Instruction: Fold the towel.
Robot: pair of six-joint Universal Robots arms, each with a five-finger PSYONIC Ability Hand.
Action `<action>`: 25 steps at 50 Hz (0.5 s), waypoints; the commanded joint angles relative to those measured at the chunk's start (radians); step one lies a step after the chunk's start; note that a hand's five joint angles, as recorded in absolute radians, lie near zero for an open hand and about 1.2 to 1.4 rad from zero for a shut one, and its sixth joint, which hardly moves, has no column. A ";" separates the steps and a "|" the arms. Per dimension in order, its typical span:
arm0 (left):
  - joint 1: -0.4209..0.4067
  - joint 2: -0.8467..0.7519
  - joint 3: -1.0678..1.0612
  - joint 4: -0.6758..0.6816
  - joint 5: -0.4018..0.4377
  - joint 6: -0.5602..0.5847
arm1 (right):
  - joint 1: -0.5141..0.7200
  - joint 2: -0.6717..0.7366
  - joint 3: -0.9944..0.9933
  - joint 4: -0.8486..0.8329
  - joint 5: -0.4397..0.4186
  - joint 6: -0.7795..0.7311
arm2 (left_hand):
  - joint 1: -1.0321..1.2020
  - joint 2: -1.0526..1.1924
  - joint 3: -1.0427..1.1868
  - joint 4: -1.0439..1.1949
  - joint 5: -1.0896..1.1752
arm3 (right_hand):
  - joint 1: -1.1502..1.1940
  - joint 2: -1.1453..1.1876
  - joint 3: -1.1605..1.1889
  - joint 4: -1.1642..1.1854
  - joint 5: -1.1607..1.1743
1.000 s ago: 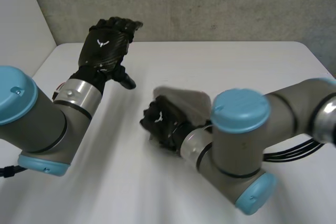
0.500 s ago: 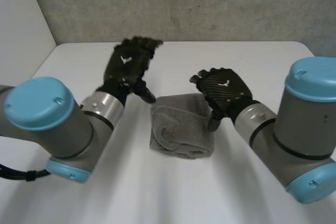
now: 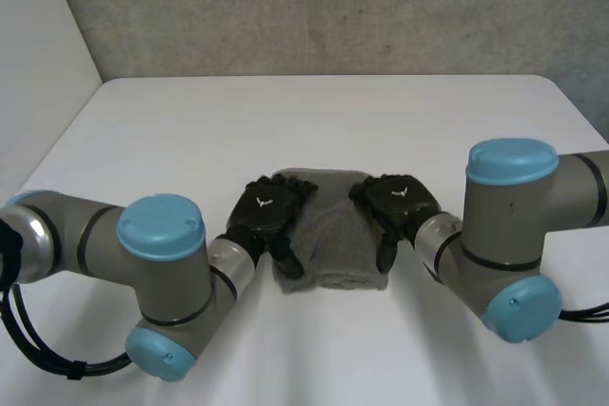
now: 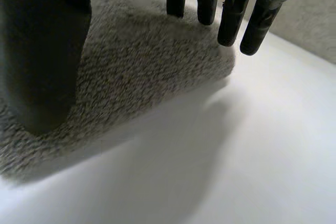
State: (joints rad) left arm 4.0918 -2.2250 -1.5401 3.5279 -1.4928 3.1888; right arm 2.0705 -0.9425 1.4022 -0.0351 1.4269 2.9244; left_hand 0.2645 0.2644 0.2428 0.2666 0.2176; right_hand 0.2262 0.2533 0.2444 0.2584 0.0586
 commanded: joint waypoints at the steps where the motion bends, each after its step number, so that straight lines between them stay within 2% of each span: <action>1: 0.009 0.132 0.006 -0.023 0.003 0.000 | 0.000 -0.117 -0.055 0.053 0.000 0.047 | -0.080 -0.080 -0.059 -0.082 -0.208 | -0.052 -0.079 -0.070 -0.084 -0.059; 7: 0.010 0.260 0.021 -0.052 0.005 -0.003 | -0.001 -0.196 -0.089 0.078 0.003 0.098 | -0.080 -0.080 -0.059 -0.082 -0.208 | -0.052 -0.079 -0.070 -0.084 -0.059; 9: 0.016 0.344 0.058 -0.125 0.000 -0.009 | -0.013 -0.286 -0.094 0.083 0.018 0.130 | -0.080 -0.080 -0.059 -0.082 -0.208 | -0.052 -0.079 -0.070 -0.084 -0.059; 10: 0.016 0.344 0.058 -0.126 0.000 -0.009 | -0.013 -0.286 -0.094 0.083 0.018 0.130 | -0.080 -0.080 -0.059 -0.082 -0.208 | -0.052 -0.079 -0.070 -0.084 -0.059; 12: 0.028 0.415 0.112 -0.235 -0.013 -0.018 | -0.045 -0.369 -0.085 0.078 0.078 0.163 | -0.080 -0.080 -0.059 -0.082 -0.208 | -0.052 -0.079 -0.070 -0.084 -0.059; 13: 0.028 0.415 0.112 -0.236 -0.014 -0.018 | -0.046 -0.369 -0.084 0.078 0.078 0.164 | -0.080 -0.080 -0.059 -0.082 -0.208 | -0.052 -0.079 -0.070 -0.084 -0.059; 15: 0.039 0.441 0.141 -0.285 -0.035 -0.026 | -0.053 -0.407 -0.075 0.076 0.144 0.179 | -0.080 -0.080 -0.059 -0.082 -0.208 | -0.052 -0.079 -0.070 -0.084 -0.059; 17: 0.061 0.479 0.191 -0.361 -0.096 -0.050 | -0.058 -0.421 -0.075 0.076 0.170 0.177 | -0.074 -0.074 -0.053 -0.077 -0.202 | -0.052 -0.079 -0.070 -0.084 -0.059; 18: 0.061 0.479 0.192 -0.362 -0.096 -0.050 | -0.058 -0.421 -0.075 0.076 0.170 0.177 | -0.074 -0.074 -0.053 -0.077 -0.202 | -0.052 -0.079 -0.070 -0.084 -0.059; 20: 0.068 0.492 0.236 -0.401 -0.161 -0.064 | -0.061 -0.438 -0.084 0.076 0.210 0.171 | -0.072 -0.071 -0.050 -0.074 -0.199 | -0.052 -0.079 -0.070 -0.084 -0.059; 25: 0.084 0.487 0.267 -0.475 -0.222 -0.058 | -0.069 -0.447 -0.091 0.076 0.243 0.153 | -0.069 -0.068 -0.047 -0.071 -0.196 | -0.052 -0.079 -0.070 -0.084 -0.059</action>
State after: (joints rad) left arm 4.1547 -1.7361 -1.3249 3.1434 -1.6225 3.1343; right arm 2.0096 -1.3779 1.3205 0.0418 1.6164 3.1000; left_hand 0.2645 0.2643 0.2428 0.2666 0.2173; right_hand 0.2262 0.2533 0.2444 0.2584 0.0586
